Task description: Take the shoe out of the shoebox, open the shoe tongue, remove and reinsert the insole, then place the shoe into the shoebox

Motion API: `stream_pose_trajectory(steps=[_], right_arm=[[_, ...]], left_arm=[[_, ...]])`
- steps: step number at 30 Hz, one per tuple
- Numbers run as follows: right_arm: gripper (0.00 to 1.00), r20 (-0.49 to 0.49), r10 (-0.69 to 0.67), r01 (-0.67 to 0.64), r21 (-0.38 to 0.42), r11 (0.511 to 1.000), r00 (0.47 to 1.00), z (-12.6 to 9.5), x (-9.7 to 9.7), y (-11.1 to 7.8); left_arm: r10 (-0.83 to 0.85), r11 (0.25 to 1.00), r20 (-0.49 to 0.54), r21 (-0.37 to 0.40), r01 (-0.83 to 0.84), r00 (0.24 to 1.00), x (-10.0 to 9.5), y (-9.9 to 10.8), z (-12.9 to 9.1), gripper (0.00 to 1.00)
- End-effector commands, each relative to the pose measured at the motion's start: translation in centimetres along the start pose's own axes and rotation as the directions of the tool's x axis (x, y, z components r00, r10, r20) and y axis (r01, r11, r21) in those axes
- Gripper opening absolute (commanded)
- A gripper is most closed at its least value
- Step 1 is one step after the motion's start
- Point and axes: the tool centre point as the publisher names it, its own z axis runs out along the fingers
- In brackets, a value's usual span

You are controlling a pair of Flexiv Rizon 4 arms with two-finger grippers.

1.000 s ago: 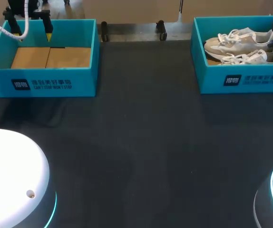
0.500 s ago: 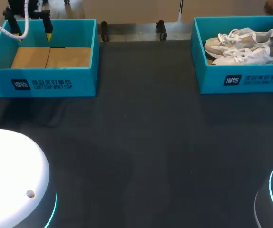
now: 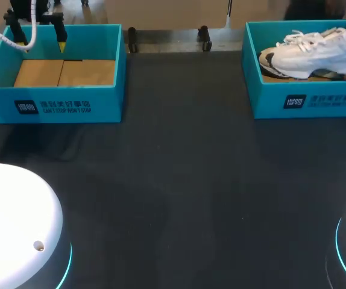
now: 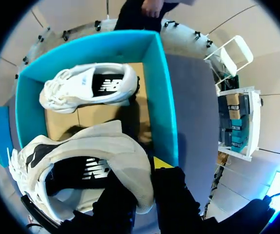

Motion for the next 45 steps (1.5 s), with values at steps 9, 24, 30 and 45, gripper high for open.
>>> stream_pose_trajectory(steps=[9, 24, 30, 45], right_arm=[[0.0, 0.033, 0.064, -0.063, -0.035, 0.997, 0.997, -8.6, 1.5, -2.3], [0.0, 0.03, 0.065, -0.064, -0.038, 0.997, 0.997, -8.9, 1.6, -2.4], [0.0, 0.043, 0.044, -0.042, -0.038, 0.998, 0.998, -8.6, 2.0, -2.9], [0.0, 0.063, 0.084, -0.082, -0.04, 0.996, 0.994, -10.1, 7.8, -11.3]], left_arm=[[0.0, 1.0, 0.0, 0.0, 0.0, 1.0, 0.0, 0.0, 0.0, 1.0], [0.0, 1.0, 0.0, 0.0, 0.0, 1.0, 0.0, 0.0, 0.0, 1.0], [0.0, 1.0, 0.0, 0.0, 0.0, 1.0, 0.0, 0.0, 0.0, 1.0], [0.0, 1.0, 0.0, 0.0, 0.0, 1.0, 0.0, 0.0, 0.0, 1.0]])
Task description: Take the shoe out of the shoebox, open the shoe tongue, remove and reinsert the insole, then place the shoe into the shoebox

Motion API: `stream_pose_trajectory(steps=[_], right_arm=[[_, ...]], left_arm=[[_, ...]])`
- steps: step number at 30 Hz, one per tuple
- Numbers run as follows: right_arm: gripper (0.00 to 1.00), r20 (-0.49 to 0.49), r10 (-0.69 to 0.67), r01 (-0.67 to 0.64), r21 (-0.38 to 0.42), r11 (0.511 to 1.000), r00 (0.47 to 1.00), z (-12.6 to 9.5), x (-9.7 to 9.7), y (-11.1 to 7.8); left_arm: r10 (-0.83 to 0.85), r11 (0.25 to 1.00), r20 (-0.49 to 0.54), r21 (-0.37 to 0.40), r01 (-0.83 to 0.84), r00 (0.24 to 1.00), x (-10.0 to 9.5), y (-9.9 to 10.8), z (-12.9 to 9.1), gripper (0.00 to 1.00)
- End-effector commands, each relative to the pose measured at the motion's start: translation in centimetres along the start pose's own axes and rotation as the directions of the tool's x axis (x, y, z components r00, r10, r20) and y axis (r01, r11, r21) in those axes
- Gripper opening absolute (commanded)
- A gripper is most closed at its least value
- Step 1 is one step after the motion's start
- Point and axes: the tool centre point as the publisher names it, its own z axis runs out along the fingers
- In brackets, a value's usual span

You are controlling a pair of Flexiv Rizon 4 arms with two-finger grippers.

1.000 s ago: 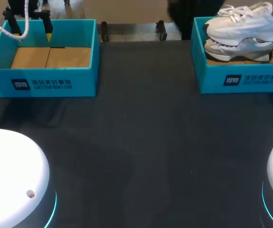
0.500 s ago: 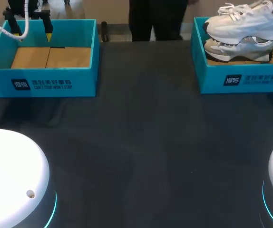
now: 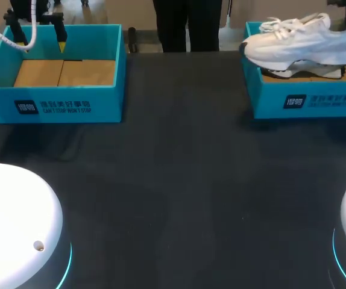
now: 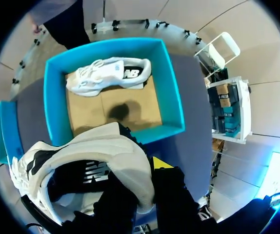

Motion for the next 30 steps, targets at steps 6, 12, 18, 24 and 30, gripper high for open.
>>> stream_pose_trajectory(steps=[6, 12, 18, 24, 30], right_arm=[[0.0, 0.028, 0.052, -0.05, -0.068, 0.996, 0.998, -2.1, 3.8, -7.0], [0.0, 0.054, 0.104, -0.1, -0.063, 0.993, 0.993, -3.5, 7.6, -11.1], [0.0, 0.062, 0.121, -0.116, -0.077, 0.99, 0.991, -4.7, 11.7, -15.8], [0.0, 0.09, 0.132, -0.124, -0.09, 0.988, 0.987, -5.5, 15.2, -20.9], [0.0, 0.08, 0.136, -0.129, -0.085, 0.988, 0.988, -5.3, 17.9, -25.4]], left_arm=[[0.0, 1.0, 0.0, 0.0, 0.0, 1.0, 0.0, 0.0, 0.0, 1.0], [0.0, 1.0, 0.0, 0.0, 0.0, 1.0, 0.0, 0.0, 0.0, 1.0], [0.0, 1.0, 0.0, 0.0, 0.0, 1.0, 0.0, 0.0, 0.0, 1.0], [0.0, 1.0, 0.0, 0.0, 0.0, 1.0, 0.0, 0.0, 0.0, 1.0], [0.0, 1.0, 0.0, 0.0, 0.0, 1.0, 0.0, 0.0, 0.0, 1.0]])
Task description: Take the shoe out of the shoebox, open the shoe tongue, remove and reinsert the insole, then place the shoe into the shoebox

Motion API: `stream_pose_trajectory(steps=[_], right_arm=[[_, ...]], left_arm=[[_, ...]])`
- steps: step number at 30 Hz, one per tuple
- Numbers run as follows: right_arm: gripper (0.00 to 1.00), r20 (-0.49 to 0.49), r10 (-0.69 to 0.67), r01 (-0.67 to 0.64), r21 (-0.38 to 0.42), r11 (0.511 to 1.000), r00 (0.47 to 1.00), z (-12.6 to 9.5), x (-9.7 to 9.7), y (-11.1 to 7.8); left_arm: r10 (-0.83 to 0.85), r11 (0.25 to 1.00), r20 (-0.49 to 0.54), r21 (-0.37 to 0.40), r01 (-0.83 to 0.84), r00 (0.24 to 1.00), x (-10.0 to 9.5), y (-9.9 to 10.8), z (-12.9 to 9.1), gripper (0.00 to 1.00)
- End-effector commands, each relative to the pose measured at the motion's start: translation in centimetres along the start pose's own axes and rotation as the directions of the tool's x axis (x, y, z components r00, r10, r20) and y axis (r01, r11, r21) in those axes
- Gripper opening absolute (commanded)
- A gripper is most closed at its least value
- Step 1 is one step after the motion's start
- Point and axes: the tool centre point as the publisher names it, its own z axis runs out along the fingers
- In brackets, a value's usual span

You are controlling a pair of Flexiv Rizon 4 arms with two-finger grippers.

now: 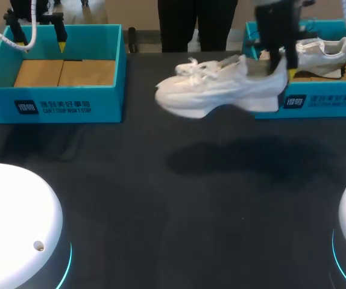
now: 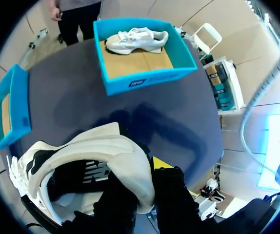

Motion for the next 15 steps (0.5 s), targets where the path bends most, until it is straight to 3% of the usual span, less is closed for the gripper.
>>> stream_pose_trajectory(steps=[1, 10, 15], right_arm=[[0.0, 0.019, 0.0, 0.001, -0.049, 0.999, 1.0, 0.0, 1.4, -4.1], [0.0, 0.035, 0.023, -0.022, -0.027, 0.999, 0.999, 0.2, 3.1, -10.7], [0.0, 0.037, 0.043, -0.042, -0.022, 0.999, 0.998, 0.2, 3.6, -13.3]], left_arm=[[0.0, 1.0, 0.0, 0.0, 0.0, 1.0, 0.0, 0.0, 0.0, 1.0], [0.0, 1.0, 0.0, 0.0, 0.0, 1.0, 0.0, 0.0, 0.0, 1.0], [0.0, 1.0, 0.0, 0.0, 0.0, 1.0, 0.0, 0.0, 0.0, 1.0]])
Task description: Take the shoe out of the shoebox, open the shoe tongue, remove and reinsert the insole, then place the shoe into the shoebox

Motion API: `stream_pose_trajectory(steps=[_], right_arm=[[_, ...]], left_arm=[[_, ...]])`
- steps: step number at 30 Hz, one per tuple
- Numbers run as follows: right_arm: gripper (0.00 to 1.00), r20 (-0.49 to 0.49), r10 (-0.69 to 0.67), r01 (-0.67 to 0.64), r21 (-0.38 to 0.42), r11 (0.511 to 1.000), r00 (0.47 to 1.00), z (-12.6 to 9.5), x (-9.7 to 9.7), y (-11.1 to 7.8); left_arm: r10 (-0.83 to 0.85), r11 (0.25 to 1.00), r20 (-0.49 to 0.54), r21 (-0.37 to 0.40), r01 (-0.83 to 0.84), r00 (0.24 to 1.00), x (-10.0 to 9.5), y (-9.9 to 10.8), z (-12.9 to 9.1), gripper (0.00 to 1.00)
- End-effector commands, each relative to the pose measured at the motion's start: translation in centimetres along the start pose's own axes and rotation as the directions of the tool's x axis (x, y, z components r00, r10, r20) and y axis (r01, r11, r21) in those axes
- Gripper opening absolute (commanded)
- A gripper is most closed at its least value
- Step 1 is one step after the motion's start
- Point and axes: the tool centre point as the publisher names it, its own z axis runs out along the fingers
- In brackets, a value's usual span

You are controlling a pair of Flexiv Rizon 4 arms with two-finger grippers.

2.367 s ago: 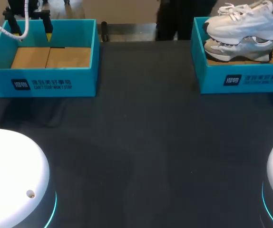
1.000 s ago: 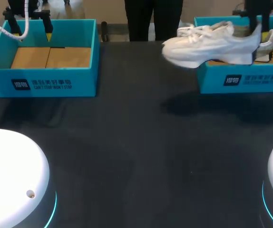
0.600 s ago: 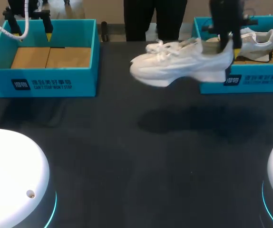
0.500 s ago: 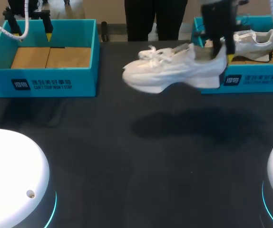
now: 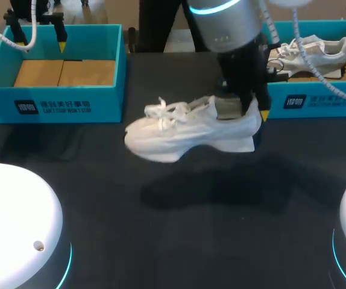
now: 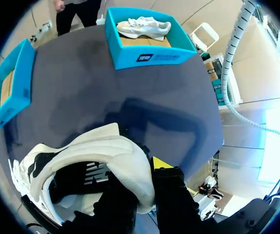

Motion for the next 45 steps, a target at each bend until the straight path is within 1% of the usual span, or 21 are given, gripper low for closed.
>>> stream_pose_trajectory(steps=[1, 8, 9, 10, 32, 34, 37, 41, 45], right_arm=[[0.0, -0.001, 0.062, -0.062, -0.009, 0.998, 0.998, -0.3, 0.8, -3.2], [0.0, -0.012, 0.066, -0.066, -0.004, 0.998, 0.998, -0.2, 1.2, -5.3], [0.0, 0.03, 0.077, -0.078, 0.007, 0.997, 0.997, -0.3, 1.4, -5.5], [0.0, 0.05, 0.076, -0.076, 0.007, 0.997, 0.996, -0.3, 1.5, -5.7], [0.0, 0.05, 0.076, -0.076, 0.007, 0.997, 0.996, -0.3, 1.5, -5.7], [0.0, 0.004, 0.111, -0.111, -0.003, 0.994, 0.994, 0.1, 1.6, -5.4], [0.0, -0.04, 0.16, -0.16, -0.007, 0.987, 0.986, 1.1, 1.9, -5.1], [0.0, -0.073, 0.209, -0.211, -0.018, 0.977, 0.975, 2.2, 2.6, -4.8], [0.0, -0.077, 0.258, -0.26, -0.022, 0.965, 0.963, 3.5, 3.1, -4.4]], left_arm=[[0.0, 1.0, 0.0, 0.0, 0.0, 1.0, 0.0, 0.0, 0.0, 1.0], [0.0, 1.0, 0.0, 0.0, 0.0, 1.0, 0.0, 0.0, 0.0, 1.0], [0.0, 1.0, 0.0, 0.0, 0.0, 1.0, 0.0, 0.0, 0.0, 1.0], [0.0, 1.0, 0.0, 0.0, 0.0, 1.0, 0.0, 0.0, 0.0, 1.0], [0.0, 1.0, 0.0, 0.0, 0.0, 1.0, 0.0, 0.0, 0.0, 1.0], [0.0, 1.0, 0.0, 0.0, 0.0, 1.0, 0.0, 0.0, 0.0, 1.0], [0.0, 1.0, 0.0, 0.0, 0.0, 1.0, 0.0, 0.0, 0.0, 1.0], [0.0, 1.0, 0.0, 0.0, 0.0, 1.0, 0.0, 0.0, 0.0, 1.0], [0.0, 1.0, 0.0, 0.0, 0.0, 1.0, 0.0, 0.0, 0.0, 1.0]])
